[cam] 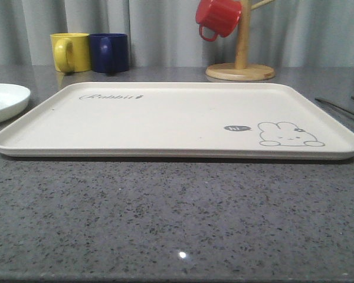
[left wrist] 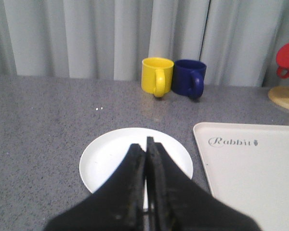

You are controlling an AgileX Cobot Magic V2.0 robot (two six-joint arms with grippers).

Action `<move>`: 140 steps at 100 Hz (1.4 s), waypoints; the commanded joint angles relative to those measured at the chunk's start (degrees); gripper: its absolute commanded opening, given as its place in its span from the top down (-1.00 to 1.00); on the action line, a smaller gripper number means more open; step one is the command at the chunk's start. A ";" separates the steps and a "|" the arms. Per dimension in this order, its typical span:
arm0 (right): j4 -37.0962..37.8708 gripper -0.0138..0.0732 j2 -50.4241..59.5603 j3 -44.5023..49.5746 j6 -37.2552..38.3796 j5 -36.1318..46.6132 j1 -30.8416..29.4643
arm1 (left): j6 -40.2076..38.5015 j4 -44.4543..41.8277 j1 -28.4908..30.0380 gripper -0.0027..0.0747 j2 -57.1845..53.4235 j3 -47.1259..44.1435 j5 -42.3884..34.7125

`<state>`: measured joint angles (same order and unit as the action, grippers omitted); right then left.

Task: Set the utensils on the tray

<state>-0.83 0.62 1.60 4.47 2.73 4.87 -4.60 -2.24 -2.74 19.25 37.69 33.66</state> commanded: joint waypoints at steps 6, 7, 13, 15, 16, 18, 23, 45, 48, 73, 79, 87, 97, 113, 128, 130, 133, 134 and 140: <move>-0.01 0.84 1.26 -1.04 -0.55 4.62 -0.26 | -0.41 -0.91 0.07 0.98 9.45 10.24 6.92; -0.01 0.84 1.26 -1.04 -0.55 4.62 -0.26 | -0.41 -0.91 0.07 0.98 9.86 11.02 7.91; -0.01 0.84 1.26 -1.04 -0.55 4.62 -0.26 | -0.41 -0.91 0.07 0.98 13.27 13.74 11.39; -0.01 0.84 1.26 -1.04 -0.55 4.62 -0.26 | -0.41 -0.91 0.07 0.98 14.30 14.60 12.58; -0.01 0.84 1.26 -1.04 -0.55 4.62 -0.26 | -0.41 -0.91 0.07 0.98 14.64 15.10 13.29; -0.01 0.84 1.26 -1.04 -0.55 4.62 -0.26 | -0.41 -0.91 0.07 0.98 15.58 15.56 13.94; -0.01 0.84 1.26 -1.04 -0.55 4.62 -0.26 | -0.41 -0.91 0.07 0.98 17.45 16.78 15.65; -0.01 0.84 1.26 -1.04 -0.55 4.62 -0.26 | -0.41 -0.91 0.07 0.98 21.61 17.06 15.76; -0.01 0.84 1.26 -1.04 -0.55 4.62 -0.26 | -0.41 -0.91 0.07 0.98 21.98 17.06 15.76; -0.01 0.84 1.26 -1.04 -0.55 4.62 -0.26 | -0.31 -0.91 0.07 0.90 22.45 17.06 17.21; -0.01 0.84 1.26 -1.04 -0.55 4.62 -0.26 | -0.21 -0.94 0.07 0.71 22.45 17.06 18.30; -0.01 0.84 1.26 -1.04 -0.55 4.62 -0.26 | 0.47 -0.94 0.07 0.34 22.45 17.06 19.04; -0.01 0.84 1.26 -1.04 -0.55 4.62 -0.26 | 0.47 -0.94 0.07 -0.17 22.45 17.06 19.06; -0.01 0.84 1.26 -1.04 -0.55 4.62 -0.26 | 0.47 -0.60 0.07 -0.32 22.45 17.06 18.27; -0.01 0.84 1.26 -1.04 -0.55 4.62 -0.26 | 0.47 -0.60 0.07 -0.32 25.87 18.16 15.99; -0.01 0.84 1.26 -1.04 -0.55 4.62 -0.26 | 0.47 -0.60 0.07 -0.32 26.76 18.45 15.82; -0.01 0.84 1.26 -1.04 -0.55 4.62 -0.26 | 0.47 -0.60 0.07 -0.32 28.05 19.19 15.48; -0.01 0.84 1.26 -1.04 -0.55 4.62 -0.26 | 0.47 -0.60 0.07 -0.32 28.39 19.34 15.36; -0.01 0.84 1.26 -1.04 -0.55 4.62 -0.26 | 0.47 -0.81 0.07 -0.32 32.10 20.86 14.32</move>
<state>-0.83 0.62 1.60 4.47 2.73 4.87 -4.14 -3.15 -2.74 47.21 55.13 53.45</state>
